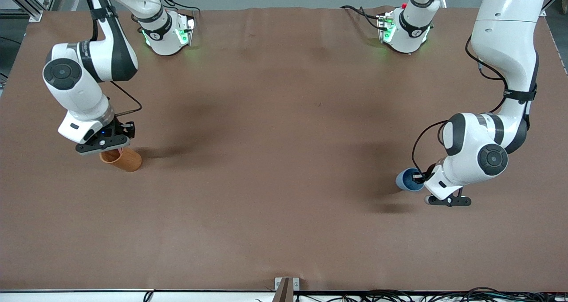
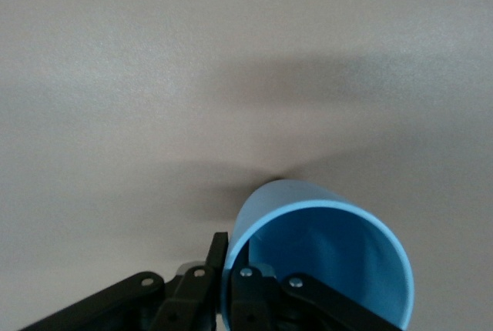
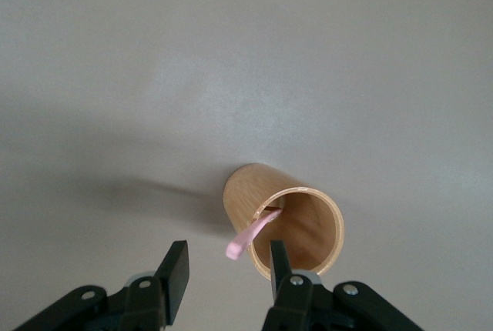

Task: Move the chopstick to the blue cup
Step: 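Carry the blue cup toward the table middle while the right gripper grasps the chopstick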

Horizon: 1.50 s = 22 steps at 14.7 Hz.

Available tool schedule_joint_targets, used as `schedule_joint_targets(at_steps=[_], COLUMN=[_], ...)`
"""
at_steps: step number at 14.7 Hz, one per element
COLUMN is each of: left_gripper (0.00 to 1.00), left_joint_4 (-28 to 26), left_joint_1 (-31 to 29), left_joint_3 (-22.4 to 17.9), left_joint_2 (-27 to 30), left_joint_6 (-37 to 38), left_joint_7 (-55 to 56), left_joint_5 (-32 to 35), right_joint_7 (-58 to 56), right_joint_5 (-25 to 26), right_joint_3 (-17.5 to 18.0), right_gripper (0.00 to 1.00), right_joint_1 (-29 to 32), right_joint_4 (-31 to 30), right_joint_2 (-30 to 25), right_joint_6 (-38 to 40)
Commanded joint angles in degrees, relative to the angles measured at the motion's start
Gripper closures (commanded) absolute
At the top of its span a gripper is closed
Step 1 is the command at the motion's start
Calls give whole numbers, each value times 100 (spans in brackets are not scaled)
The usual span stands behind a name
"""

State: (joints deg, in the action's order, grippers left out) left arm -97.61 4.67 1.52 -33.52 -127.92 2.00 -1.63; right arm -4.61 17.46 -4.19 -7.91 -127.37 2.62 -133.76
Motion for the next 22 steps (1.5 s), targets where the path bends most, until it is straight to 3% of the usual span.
schedule_joint_targets(at_steps=[1,5,8,12,16,22], left_gripper=[99,99,99,99,99,98], left_joint_4=[-30,14,67,75,67,5], left_joint_1=[25,472,1385,2282,2723,2838], left_joint_3=[6,576,604,595,595,604], left_joint_2=[371,583,618,549,277,30], left_joint_6=[31,75,83,57,-31,-303], left_joint_7=[37,1588,3144,4412,5002,5320], left_joint_5=[23,40,40,40,197,549], right_joint_7=[92,92,101,101,101,242], right_joint_5=[196,240,240,240,240,240], right_joint_3=[-12,-21,-21,-30,-30,-21], right_gripper=[57,69,77,79,79,79], right_joint_1=[-18,17,35,87,105,79], right_joint_4=[-77,-69,-60,-42,1,124], right_joint_2=[-25,-16,-16,2,72,160], right_joint_6=[-115,-159,-168,-185,-211,-177])
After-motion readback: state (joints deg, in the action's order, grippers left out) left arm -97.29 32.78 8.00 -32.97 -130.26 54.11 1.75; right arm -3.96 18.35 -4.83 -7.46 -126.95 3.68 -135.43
